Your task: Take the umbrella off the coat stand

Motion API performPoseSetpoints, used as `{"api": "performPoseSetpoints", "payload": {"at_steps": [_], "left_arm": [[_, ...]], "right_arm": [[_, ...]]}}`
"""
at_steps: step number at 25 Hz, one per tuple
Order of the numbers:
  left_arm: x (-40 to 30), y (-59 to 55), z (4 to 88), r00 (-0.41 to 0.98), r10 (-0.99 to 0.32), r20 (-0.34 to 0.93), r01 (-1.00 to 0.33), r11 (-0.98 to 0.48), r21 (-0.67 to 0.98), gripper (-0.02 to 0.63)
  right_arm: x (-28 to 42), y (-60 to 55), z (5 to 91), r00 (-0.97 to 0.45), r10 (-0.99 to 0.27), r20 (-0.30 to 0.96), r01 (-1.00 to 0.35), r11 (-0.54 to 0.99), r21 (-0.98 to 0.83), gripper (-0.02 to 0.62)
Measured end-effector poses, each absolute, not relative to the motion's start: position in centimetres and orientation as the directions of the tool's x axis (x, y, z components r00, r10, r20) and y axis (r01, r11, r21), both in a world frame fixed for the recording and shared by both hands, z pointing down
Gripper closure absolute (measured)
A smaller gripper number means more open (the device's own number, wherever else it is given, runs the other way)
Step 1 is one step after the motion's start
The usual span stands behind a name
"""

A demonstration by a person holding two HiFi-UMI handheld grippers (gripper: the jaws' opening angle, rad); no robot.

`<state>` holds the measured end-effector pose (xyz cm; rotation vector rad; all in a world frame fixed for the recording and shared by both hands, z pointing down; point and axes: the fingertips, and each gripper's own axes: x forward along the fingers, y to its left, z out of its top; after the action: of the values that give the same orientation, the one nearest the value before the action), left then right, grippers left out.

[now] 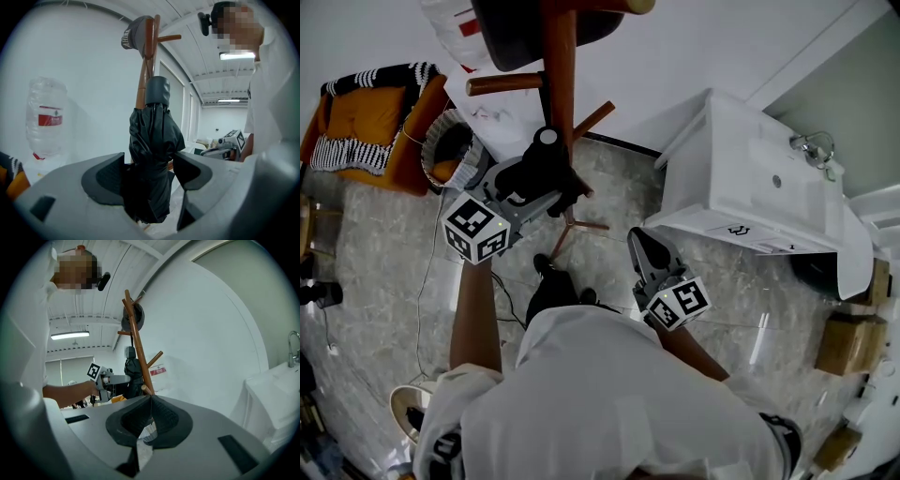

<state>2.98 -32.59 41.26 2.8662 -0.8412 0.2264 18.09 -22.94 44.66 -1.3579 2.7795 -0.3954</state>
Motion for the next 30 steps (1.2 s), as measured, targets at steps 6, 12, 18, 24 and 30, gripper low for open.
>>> {"api": "performPoseSetpoints", "payload": {"at_steps": [6, 12, 18, 24, 30], "left_arm": [[3.1, -33.2, 41.9, 0.824, -0.512, 0.241, -0.547, -0.831, 0.104, 0.287], [3.3, -33.6, 42.2, 0.806, -0.548, 0.223, -0.577, -0.812, 0.09, 0.288], [4.0, -33.5, 41.9, 0.799, -0.571, 0.187, -0.589, -0.806, 0.059, 0.36], [3.8, -32.9, 41.7, 0.784, -0.592, 0.188, -0.611, -0.79, 0.057, 0.373], [3.0, -32.0, 40.3, 0.771, -0.617, 0.156, -0.63, -0.774, 0.055, 0.38]], "right_arm": [[20.0, -22.6, 45.8, -0.582, -0.804, 0.117, -0.801, 0.543, -0.253, 0.58], [20.8, -20.8, 46.8, -0.552, -0.824, 0.123, -0.813, 0.5, -0.297, 0.58], [22.2, -18.8, 46.9, -0.514, -0.85, 0.117, -0.834, 0.463, -0.302, 0.58], [23.0, -18.5, 46.0, -0.5, -0.86, 0.099, -0.84, 0.453, -0.299, 0.58], [21.9, -17.8, 45.7, -0.53, -0.843, 0.094, -0.821, 0.482, -0.308, 0.58]]}}
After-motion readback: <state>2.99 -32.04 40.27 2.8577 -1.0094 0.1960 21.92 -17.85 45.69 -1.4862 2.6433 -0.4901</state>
